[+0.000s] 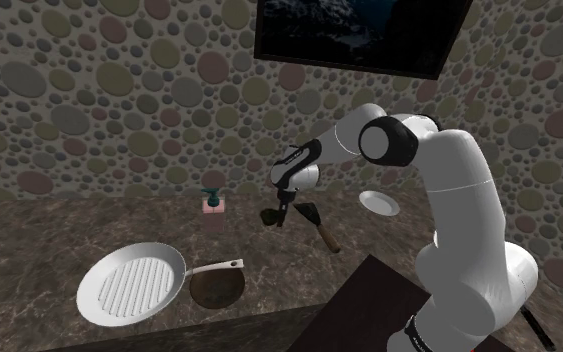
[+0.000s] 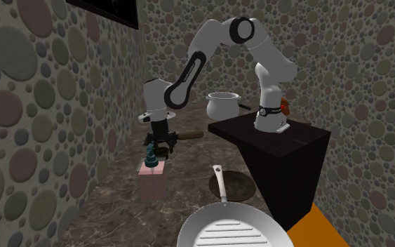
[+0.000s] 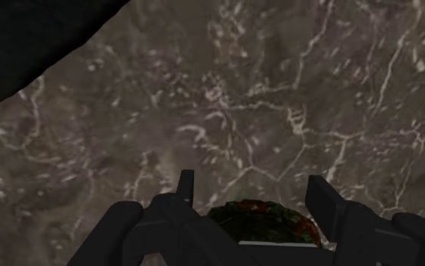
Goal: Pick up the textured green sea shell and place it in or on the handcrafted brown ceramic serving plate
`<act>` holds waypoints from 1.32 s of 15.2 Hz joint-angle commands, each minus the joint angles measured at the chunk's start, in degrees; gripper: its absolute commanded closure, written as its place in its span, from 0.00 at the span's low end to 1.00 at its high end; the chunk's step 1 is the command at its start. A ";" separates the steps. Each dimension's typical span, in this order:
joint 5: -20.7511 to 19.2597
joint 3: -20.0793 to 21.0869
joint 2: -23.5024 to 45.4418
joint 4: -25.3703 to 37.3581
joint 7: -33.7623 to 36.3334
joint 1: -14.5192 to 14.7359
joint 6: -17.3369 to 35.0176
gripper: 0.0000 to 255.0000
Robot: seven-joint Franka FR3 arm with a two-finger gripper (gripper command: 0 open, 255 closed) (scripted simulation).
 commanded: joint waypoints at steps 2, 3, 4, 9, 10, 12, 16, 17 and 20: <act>-0.11 -0.10 -1.73 -0.52 0.22 0.07 -1.19 1.00; -0.16 -0.13 -2.36 -0.69 0.30 0.09 -1.65 1.00; -0.21 -0.17 -2.98 -0.85 0.38 0.11 -2.11 1.00; -0.30 -0.22 -4.29 -1.23 0.66 0.26 -3.00 0.00; -7.47 -2.28 -6.93 -6.19 -0.66 5.00 4.64 0.00; -25.69 -12.35 -10.49 -16.74 1.96 18.71 21.66 0.00; -31.43 -18.22 -7.94 -18.17 4.11 24.66 28.34 0.00; -31.32 -18.13 -7.08 -17.68 4.06 24.43 28.72 0.00; -31.04 -17.82 -4.53 -16.12 3.96 23.70 29.81 0.00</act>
